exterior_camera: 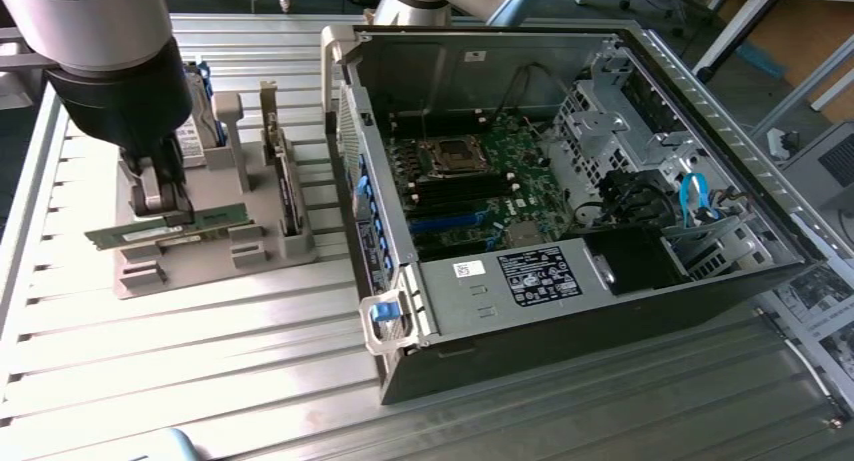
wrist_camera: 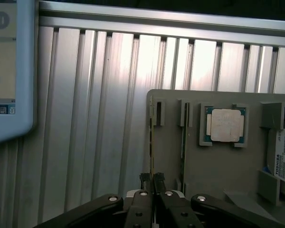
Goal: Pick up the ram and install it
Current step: 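Pick up the ram and move it above insertion slot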
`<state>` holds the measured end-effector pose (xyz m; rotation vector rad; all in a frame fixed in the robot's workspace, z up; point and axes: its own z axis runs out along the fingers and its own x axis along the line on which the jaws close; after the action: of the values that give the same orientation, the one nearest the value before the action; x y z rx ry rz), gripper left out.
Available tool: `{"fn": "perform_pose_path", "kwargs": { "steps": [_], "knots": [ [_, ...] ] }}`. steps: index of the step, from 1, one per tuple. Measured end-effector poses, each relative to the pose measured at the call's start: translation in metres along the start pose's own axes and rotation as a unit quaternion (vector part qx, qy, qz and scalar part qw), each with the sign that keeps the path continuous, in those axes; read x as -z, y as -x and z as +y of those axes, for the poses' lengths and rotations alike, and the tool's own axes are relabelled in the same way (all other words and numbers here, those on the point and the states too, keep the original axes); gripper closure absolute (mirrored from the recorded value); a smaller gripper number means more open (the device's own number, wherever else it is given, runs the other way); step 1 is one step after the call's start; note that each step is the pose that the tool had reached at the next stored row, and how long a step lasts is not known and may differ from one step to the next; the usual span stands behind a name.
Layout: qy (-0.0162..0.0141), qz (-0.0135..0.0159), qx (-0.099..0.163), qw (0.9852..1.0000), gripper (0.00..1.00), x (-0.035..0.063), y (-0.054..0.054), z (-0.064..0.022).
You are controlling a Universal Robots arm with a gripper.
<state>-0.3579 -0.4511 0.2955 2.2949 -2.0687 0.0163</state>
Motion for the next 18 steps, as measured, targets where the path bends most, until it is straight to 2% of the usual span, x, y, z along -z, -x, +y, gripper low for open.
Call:
{"fn": "perform_pose_path", "kwargs": {
  "steps": [18],
  "knots": [
    [0.0005, 0.0048, 0.0, 1.0, 0.88, 0.0127, -0.001, 0.0004]
  ]
}}
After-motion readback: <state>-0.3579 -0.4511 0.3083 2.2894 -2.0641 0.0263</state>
